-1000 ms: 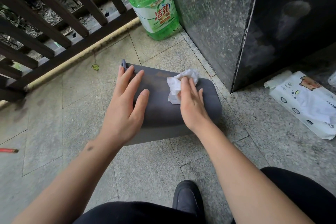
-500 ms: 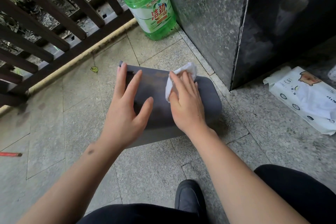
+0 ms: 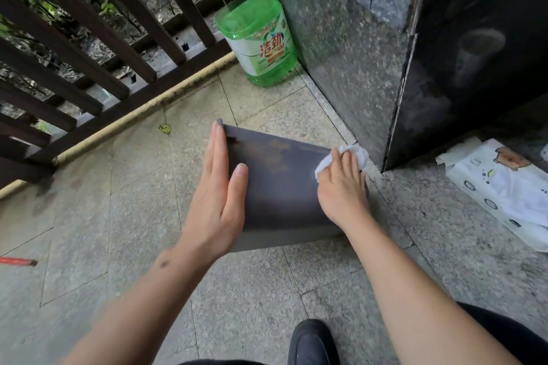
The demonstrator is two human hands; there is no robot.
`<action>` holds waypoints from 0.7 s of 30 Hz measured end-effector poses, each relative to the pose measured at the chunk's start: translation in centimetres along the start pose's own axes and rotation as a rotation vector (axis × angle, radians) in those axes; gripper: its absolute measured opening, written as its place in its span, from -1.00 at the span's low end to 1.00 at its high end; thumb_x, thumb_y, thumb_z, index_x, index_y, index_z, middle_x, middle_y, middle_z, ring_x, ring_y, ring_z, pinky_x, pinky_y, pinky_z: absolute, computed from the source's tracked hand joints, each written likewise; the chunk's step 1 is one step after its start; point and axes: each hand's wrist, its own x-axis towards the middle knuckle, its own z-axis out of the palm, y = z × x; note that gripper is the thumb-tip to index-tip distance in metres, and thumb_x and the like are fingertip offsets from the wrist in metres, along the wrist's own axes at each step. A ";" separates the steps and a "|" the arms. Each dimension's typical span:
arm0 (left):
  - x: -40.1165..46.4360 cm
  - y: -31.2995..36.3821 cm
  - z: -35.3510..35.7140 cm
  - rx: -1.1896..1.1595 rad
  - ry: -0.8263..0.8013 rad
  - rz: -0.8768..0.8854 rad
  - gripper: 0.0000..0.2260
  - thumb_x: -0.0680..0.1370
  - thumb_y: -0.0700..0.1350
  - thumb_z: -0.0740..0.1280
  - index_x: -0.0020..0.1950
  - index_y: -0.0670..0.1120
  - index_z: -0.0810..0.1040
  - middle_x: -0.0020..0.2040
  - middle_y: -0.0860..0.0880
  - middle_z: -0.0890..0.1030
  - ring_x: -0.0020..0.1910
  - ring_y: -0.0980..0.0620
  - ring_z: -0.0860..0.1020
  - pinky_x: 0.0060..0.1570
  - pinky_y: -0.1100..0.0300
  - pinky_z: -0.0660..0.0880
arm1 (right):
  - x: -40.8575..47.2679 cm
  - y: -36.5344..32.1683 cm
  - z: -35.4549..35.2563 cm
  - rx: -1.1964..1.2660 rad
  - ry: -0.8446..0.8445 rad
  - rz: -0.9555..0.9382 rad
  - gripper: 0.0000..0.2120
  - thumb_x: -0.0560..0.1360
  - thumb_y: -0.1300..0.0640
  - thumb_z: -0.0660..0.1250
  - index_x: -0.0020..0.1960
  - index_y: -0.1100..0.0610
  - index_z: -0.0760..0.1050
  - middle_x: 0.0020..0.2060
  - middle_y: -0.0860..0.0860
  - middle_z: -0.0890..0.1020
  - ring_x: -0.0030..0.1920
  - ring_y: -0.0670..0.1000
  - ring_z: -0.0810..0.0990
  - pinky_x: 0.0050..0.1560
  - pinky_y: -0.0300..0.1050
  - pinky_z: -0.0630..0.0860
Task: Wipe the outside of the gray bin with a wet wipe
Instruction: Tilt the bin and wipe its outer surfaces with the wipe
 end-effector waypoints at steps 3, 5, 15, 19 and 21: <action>0.1 0.1 0.1 -0.006 -0.005 0.032 -0.36 0.68 0.16 -0.02 0.66 -0.12 -0.08 0.68 0.00 -0.03 0.62 0.21 -0.08 0.52 0.37 -0.11 | -2.2 -3.9 -0.1 0.064 -0.054 -0.297 -0.41 0.61 0.01 -0.15 0.62 0.10 -0.11 0.62 0.07 -0.09 0.60 0.01 -0.21 0.55 0.05 -0.27; 0.0 0.0 0.2 -0.023 -0.003 0.053 -0.33 0.68 0.21 -0.02 0.66 -0.13 -0.09 0.68 -0.02 -0.03 0.62 0.20 -0.07 0.52 0.36 -0.09 | -3.5 -6.9 -0.1 0.074 -0.068 -0.529 -0.39 0.59 0.00 -0.13 0.62 0.09 -0.08 0.62 0.05 -0.07 0.59 -0.01 -0.21 0.54 -0.02 -0.30; -0.6 -1.3 -0.1 -0.085 0.008 -0.018 -0.35 0.67 0.20 -0.02 0.67 -0.07 -0.09 0.68 0.08 -0.01 0.61 0.26 -0.04 0.50 0.41 -0.07 | 3.0 -2.5 -1.4 0.011 -0.060 -0.423 -0.68 0.60 0.13 -0.01 0.18 0.11 0.46 0.46 0.19 0.37 0.55 0.11 0.18 0.49 0.06 0.10; 0.0 -0.8 -0.2 -0.059 -0.013 0.046 -0.40 0.69 0.17 -0.03 0.67 -0.03 -0.08 0.67 0.14 -0.01 0.60 0.28 -0.05 0.46 0.47 -0.08 | 3.8 2.9 -1.8 -0.002 -0.030 -0.038 -0.65 0.66 0.17 -0.07 0.23 0.20 0.44 0.44 0.18 0.39 0.50 0.08 0.23 0.51 0.08 -0.02; 0.5 -0.5 -0.2 -0.058 -0.039 0.087 -0.39 0.69 0.19 -0.03 0.67 -0.03 -0.08 0.68 0.12 -0.01 0.61 0.25 -0.05 0.47 0.44 -0.08 | 2.3 2.6 -1.5 -0.004 0.040 -0.038 -0.55 0.62 0.12 -0.11 0.33 0.27 0.41 0.44 0.18 0.38 0.50 0.08 0.22 0.51 0.05 -0.03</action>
